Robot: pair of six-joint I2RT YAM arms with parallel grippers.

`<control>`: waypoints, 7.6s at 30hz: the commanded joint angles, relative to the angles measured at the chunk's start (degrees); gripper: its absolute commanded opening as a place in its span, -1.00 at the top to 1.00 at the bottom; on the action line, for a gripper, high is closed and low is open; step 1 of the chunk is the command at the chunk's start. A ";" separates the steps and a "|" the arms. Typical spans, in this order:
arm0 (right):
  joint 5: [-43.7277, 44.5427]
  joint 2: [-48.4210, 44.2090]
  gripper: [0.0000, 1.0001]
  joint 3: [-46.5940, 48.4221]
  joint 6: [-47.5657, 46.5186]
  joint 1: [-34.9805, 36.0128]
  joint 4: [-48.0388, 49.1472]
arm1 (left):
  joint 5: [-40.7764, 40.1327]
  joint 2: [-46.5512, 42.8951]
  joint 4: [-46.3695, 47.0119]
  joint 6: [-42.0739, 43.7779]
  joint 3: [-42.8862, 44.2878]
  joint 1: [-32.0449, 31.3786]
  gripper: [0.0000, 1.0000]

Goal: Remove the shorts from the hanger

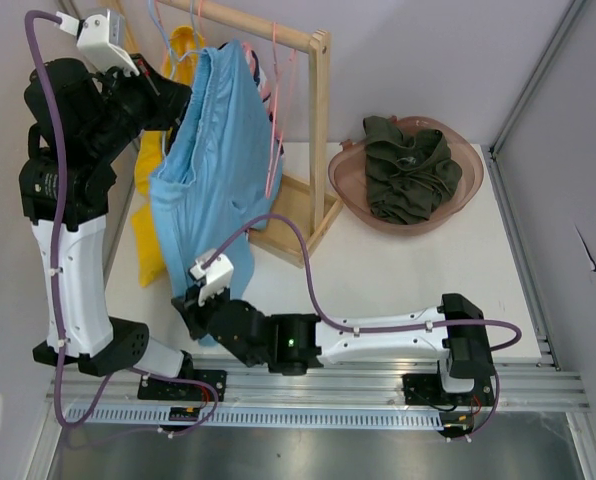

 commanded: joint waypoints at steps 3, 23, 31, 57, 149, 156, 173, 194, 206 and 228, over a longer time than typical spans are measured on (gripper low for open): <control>-0.43 2.62 1.00 -3.26 6.76 5.45 -6.09 | -1.54 2.09 11.40 0.89 6.84 0.50 1.00; -3.14 0.08 1.00 9.98 -4.39 -13.15 -10.12 | 6.02 -23.79 14.83 -4.47 -31.18 0.68 1.00; -7.82 -1.33 1.00 13.36 -4.23 -22.06 -11.71 | 4.17 -29.27 -0.17 -3.42 -35.60 -0.82 1.00; -11.68 1.13 1.00 9.05 -1.76 -33.40 -14.96 | 13.93 -52.14 2.97 -11.68 -68.14 -14.08 1.00; -34.36 -31.74 -0.99 -38.42 2.46 -83.49 -5.38 | -10.75 -0.63 1.22 7.48 -3.88 -18.22 1.00; -34.89 -34.47 -0.99 -41.67 2.36 -83.93 -5.91 | -14.99 -9.04 -1.87 8.89 -3.95 -18.22 1.00; -35.59 -37.89 -0.99 -45.45 5.62 -83.41 -5.03 | -13.06 -11.70 -0.64 9.24 -10.28 -18.13 1.00; -37.79 -40.27 -0.99 -53.71 6.68 -84.55 -1.17 | -4.63 9.74 12.80 4.50 2.46 -18.31 1.00; -38.23 -41.58 -0.99 -55.56 6.50 -84.90 -0.99 | -3.39 13.45 10.97 5.02 2.55 -20.68 1.00; -39.46 -48.88 -0.99 -57.58 7.73 -84.73 -5.46 | -13.32 2.80 5.07 11.70 0.35 -8.38 -0.48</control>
